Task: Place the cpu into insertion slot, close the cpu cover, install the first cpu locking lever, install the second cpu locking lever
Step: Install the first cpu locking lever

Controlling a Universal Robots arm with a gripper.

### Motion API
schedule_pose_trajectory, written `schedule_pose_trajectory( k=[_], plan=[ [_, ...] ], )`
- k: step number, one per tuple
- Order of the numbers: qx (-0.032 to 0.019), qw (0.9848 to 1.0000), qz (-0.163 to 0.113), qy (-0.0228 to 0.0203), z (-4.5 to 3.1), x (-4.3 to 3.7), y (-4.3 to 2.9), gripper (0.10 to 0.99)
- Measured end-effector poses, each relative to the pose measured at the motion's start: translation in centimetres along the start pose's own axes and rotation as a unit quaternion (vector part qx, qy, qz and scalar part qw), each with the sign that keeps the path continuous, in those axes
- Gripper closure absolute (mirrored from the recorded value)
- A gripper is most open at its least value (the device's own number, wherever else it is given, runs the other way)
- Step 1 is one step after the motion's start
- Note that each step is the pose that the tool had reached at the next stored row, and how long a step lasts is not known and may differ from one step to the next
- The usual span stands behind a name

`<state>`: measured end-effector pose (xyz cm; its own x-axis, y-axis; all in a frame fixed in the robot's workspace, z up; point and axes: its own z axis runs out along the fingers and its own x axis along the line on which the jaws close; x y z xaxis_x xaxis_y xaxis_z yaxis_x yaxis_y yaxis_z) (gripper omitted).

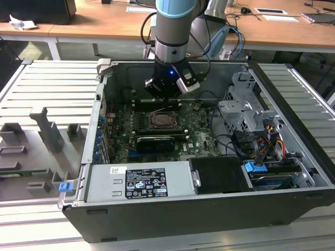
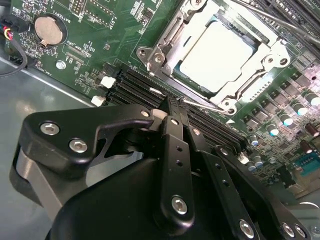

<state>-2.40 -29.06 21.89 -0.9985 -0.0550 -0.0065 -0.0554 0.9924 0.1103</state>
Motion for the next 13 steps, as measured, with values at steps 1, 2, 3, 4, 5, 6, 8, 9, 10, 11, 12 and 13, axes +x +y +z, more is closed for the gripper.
schedule_pose_trajectory(
  k=[1,2,3,4,5,6,8,9,10,11,12,13],
  plan=[
    [0.0000,1.0000,0.000,0.0000,0.03,0.00,0.00,0.980],
    [0.0000,1.0000,0.000,0.0000,0.06,0.00,-0.01,0.980],
    [0.0000,1.0000,0.000,0.0000,0.10,-0.01,-0.01,0.980],
    [0.0000,1.0000,0.000,0.0000,0.13,-0.02,-0.01,0.980],
    [0.0000,1.0000,0.000,0.0000,0.18,-0.03,-0.02,0.980],
    [0.0000,1.0000,0.000,0.0000,0.21,-0.04,-0.03,0.980],
    [0.0000,1.0000,0.000,0.0000,0.29,-0.07,-0.04,0.980],
    [0.0000,1.0000,0.000,0.0000,0.34,-0.09,-0.04,0.980],
    [0.0000,1.0000,0.000,0.0000,0.40,-0.12,-0.05,0.980],
    [0.0000,1.0000,0.000,0.0000,0.44,-0.17,-0.06,0.980],
    [0.0000,1.0000,0.000,0.0000,0.47,-0.20,-0.06,0.980],
    [0.0000,1.0000,0.000,0.0000,0.51,-0.22,-0.07,0.980]
  ],
)
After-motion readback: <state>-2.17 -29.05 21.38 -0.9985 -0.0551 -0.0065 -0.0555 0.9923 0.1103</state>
